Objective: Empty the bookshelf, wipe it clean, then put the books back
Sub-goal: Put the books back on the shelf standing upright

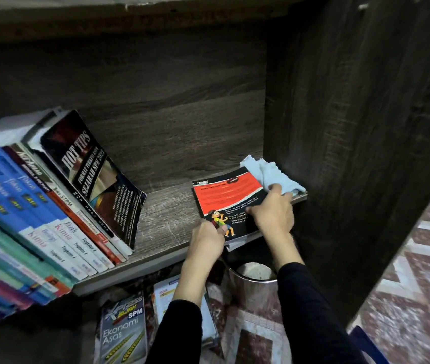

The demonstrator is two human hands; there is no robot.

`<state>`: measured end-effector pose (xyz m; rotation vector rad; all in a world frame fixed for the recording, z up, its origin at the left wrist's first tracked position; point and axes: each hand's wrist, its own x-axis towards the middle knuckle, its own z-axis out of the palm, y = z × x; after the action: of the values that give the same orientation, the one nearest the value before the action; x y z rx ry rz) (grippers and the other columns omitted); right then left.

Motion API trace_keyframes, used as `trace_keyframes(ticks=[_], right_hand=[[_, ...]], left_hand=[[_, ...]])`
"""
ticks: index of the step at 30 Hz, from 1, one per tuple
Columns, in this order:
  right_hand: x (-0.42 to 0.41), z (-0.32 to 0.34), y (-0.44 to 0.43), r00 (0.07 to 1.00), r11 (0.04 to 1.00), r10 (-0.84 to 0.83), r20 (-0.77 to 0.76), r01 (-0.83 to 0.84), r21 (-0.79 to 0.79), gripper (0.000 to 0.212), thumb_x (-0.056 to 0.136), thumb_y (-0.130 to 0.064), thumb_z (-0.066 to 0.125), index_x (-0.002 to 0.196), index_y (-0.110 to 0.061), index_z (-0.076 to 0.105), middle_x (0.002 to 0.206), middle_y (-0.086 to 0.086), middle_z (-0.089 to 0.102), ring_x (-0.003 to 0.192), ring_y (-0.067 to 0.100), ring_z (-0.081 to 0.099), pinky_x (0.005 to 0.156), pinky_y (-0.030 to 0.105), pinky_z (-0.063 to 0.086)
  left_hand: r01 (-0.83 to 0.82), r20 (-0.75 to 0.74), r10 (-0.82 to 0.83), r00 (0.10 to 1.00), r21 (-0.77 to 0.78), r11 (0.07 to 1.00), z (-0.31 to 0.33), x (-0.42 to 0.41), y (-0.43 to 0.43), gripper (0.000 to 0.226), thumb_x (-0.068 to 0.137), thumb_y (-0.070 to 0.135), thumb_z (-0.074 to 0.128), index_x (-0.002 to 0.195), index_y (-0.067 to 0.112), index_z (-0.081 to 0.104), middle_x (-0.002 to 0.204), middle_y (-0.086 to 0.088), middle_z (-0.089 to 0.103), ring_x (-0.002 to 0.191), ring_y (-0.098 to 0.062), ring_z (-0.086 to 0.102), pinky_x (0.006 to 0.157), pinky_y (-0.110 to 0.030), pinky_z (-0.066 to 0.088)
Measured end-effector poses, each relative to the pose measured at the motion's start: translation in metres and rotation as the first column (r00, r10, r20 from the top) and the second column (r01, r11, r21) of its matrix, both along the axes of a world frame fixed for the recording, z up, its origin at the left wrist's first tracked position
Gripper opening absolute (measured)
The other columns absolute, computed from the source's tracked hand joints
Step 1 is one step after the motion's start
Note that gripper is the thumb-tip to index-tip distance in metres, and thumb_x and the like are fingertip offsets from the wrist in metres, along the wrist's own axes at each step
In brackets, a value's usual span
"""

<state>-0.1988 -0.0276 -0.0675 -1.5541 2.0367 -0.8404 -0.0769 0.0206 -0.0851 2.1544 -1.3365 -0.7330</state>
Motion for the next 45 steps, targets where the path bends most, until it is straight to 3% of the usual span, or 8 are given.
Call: trace_keyframes(ticks=[8, 12, 16, 23, 29, 36, 40, 45], right_hand=[[-0.010, -0.004, -0.014, 0.833, 0.976, 0.076, 0.548, -0.174, 0.129, 0.018, 0.073, -0.009, 0.075, 0.087, -0.009, 0.064, 0.096, 0.013, 0.070, 0.088, 0.029, 0.067, 0.078, 0.037, 0.055], [0.003, 0.005, -0.004, 0.603, 0.874, 0.247, 0.759, -0.476, 0.094, 0.048, 0.080, 0.009, 0.055, 0.122, -0.014, 0.046, 0.111, 0.015, 0.062, 0.092, 0.032, 0.064, 0.054, 0.042, 0.056], [0.022, 0.017, 0.004, 0.413, 0.864, 0.375, 0.830, -0.480, -0.152, 0.049, 0.079, 0.021, 0.049, 0.113, -0.015, 0.041, 0.103, 0.015, 0.059, 0.087, 0.023, 0.061, 0.071, 0.041, 0.054], [0.078, 0.021, 0.036, 0.585, 0.733, 0.673, 0.453, -0.443, -0.517, 0.063, 0.080, 0.016, 0.049, 0.130, -0.018, 0.032, 0.100, -0.017, 0.052, 0.082, -0.006, 0.053, 0.080, 0.016, 0.043], [0.130, 0.005, 0.076, 0.667, 0.630, 0.731, 0.142, -0.581, -0.516, 0.065, 0.091, -0.001, 0.044, 0.149, -0.019, 0.021, 0.119, 0.023, 0.060, 0.100, 0.044, 0.058, 0.082, 0.044, 0.042], [0.167, -0.013, 0.097, 0.603, 0.511, 0.798, 0.012, -0.665, -0.545, 0.075, 0.084, 0.010, 0.045, 0.142, -0.031, 0.021, 0.142, 0.013, 0.047, 0.098, 0.043, 0.061, 0.082, 0.043, 0.047], [0.176, -0.024, 0.088, 0.538, 0.516, 0.841, 0.053, -0.770, -0.375, 0.070, 0.089, 0.004, 0.044, 0.147, -0.026, 0.020, 0.137, 0.013, 0.050, 0.106, 0.036, 0.057, 0.086, 0.037, 0.044], [0.171, -0.015, 0.065, 0.341, 0.421, 0.886, 0.315, -0.877, -0.232, 0.085, 0.083, 0.000, 0.065, 0.138, -0.047, 0.020, 0.134, 0.004, 0.050, 0.113, 0.020, 0.055, 0.082, 0.023, 0.047]], left_hand=[[-0.030, -0.132, 0.030, 0.991, 0.006, 1.000, -0.002, 0.027, -0.005, 0.032, 0.093, 0.009, 0.051, 0.122, -0.003, 0.046, 0.125, -0.019, 0.056, 0.115, -0.031, 0.053, 0.089, -0.030, 0.041], [-0.142, -0.334, 0.098, 0.938, -0.109, 0.984, 0.002, 0.044, 0.004, 0.013, 0.092, 0.005, 0.051, 0.104, 0.008, 0.048, 0.101, -0.011, 0.056, 0.094, -0.022, 0.053, 0.073, -0.027, 0.040], [-0.205, -0.376, 0.114, 0.919, -0.211, 0.956, 0.015, 0.061, 0.013, 0.029, 0.094, 0.007, 0.053, 0.122, 0.003, 0.048, 0.113, -0.008, 0.059, 0.107, -0.022, 0.055, 0.083, -0.023, 0.038], [-0.178, 0.024, 0.275, 0.961, -0.707, 0.684, 0.064, 0.080, 0.050, 0.043, 0.095, 0.021, 0.053, 0.137, 0.014, 0.047, 0.135, -0.002, 0.053, 0.123, -0.014, 0.049, 0.105, -0.025, 0.033], [-0.018, 0.142, 0.304, 0.942, -0.883, 0.468, 0.101, 0.080, 0.069, 0.068, 0.092, 0.038, 0.051, 0.148, 0.010, 0.024, 0.153, -0.006, 0.028, 0.142, -0.013, 0.024, 0.115, -0.023, 0.020], [0.122, 0.490, 0.428, 0.759, -0.754, 0.645, 0.095, 0.121, 0.090, 0.071, 0.097, 0.031, 0.049, 0.150, 0.020, 0.004, 0.156, -0.003, 0.021, 0.141, -0.008, 0.014, 0.116, -0.040, 0.002], [0.142, 0.610, 0.404, 0.682, -0.652, 0.745, 0.079, 0.140, 0.096, 0.072, 0.092, 0.047, 0.050, 0.150, 0.020, 0.017, 0.154, 0.006, 0.020, 0.142, -0.004, 0.006, 0.115, -0.043, -0.007], [0.195, 0.733, 0.308, 0.607, -0.512, 0.836, 0.077, 0.156, 0.096, 0.092, 0.083, 0.059, 0.054, 0.150, 0.028, -0.001, 0.155, 0.011, -0.001, 0.144, -0.007, -0.004, 0.114, -0.049, -0.002]])
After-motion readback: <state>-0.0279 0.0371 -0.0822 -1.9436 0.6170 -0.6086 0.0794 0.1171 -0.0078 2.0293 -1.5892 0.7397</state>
